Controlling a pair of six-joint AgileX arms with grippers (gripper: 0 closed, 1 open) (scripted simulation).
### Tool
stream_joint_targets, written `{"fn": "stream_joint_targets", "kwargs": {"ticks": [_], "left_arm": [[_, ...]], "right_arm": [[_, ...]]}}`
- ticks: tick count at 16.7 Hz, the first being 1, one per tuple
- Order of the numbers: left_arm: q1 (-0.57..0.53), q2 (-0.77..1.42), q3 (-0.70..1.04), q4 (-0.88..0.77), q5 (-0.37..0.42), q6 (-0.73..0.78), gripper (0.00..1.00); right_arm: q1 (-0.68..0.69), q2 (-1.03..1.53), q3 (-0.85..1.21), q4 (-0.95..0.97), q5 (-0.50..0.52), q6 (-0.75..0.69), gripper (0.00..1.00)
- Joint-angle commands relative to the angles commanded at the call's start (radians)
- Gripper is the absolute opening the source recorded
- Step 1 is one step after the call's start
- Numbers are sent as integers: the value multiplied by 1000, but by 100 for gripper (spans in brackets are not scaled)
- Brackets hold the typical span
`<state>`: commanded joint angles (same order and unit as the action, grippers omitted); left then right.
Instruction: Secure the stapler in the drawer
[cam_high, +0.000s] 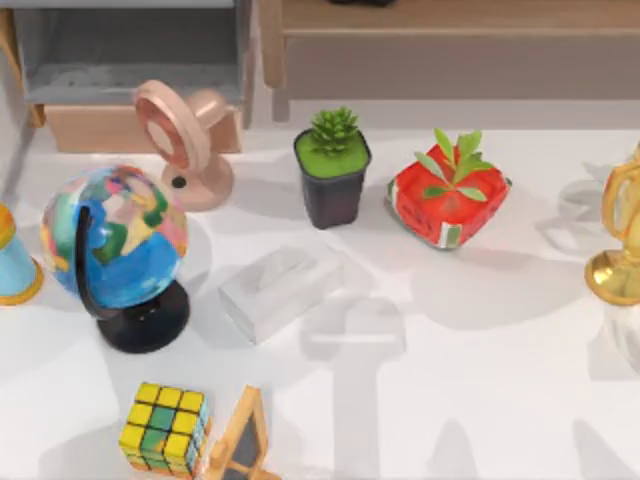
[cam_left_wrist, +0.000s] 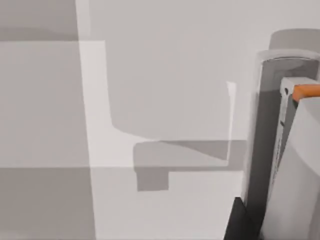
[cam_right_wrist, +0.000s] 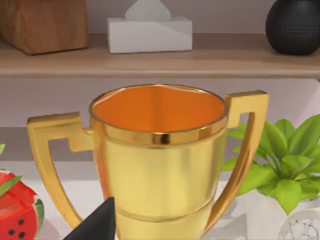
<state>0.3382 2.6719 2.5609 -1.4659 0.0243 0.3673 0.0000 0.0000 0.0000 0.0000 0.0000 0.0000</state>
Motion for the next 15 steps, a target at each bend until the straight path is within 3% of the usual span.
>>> {"fn": "stream_joint_targets", "kwargs": {"ticks": [9,15], "left_arm": [[0,0,0,0,0,0,98],[0,0,0,0,0,0,100]], "right_arm": [[0,0,0,0,0,0,100],[0,0,0,0,0,0,100]]}}
